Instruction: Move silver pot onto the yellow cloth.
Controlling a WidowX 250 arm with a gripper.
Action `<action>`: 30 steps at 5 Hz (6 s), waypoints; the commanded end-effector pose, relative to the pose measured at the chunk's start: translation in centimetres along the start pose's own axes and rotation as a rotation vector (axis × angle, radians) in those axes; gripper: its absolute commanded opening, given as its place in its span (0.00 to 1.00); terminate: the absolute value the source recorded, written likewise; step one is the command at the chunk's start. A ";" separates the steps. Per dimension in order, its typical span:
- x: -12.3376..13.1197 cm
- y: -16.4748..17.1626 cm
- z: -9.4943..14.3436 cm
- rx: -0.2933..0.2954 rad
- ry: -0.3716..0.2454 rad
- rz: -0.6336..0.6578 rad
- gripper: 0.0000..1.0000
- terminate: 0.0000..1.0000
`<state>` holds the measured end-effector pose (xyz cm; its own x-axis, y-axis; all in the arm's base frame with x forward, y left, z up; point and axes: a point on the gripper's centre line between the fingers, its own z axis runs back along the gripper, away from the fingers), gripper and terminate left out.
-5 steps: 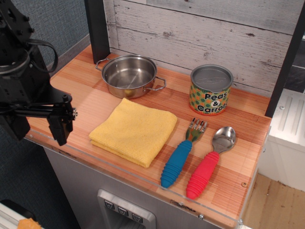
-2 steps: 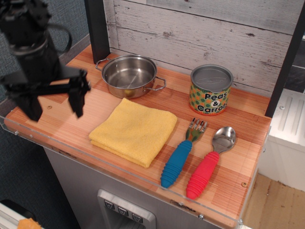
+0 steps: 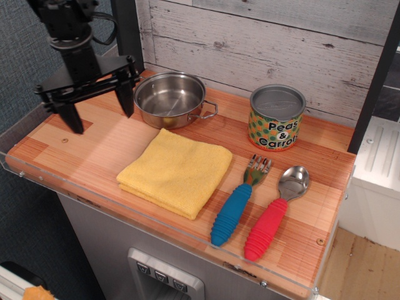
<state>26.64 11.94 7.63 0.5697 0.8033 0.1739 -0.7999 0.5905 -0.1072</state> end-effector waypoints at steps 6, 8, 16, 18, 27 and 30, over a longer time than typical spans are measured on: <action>5.4 -4.9 -6.7 -0.027 0.020 0.019 0.00 0.00; 5.6 -4.9 -5.8 -0.028 0.010 -0.001 0.00 0.00; 0.5 -1.1 -0.9 0.014 0.087 -0.277 0.00 0.00; -1.4 -1.7 -1.7 -0.021 0.105 -0.435 0.00 0.00; -2.5 -2.2 -0.8 -0.043 0.101 -0.602 1.00 0.00; -1.9 -3.1 2.0 0.082 0.072 -0.615 1.00 0.00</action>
<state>26.96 7.62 7.78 0.9428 0.3286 0.0562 -0.3322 0.9403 0.0746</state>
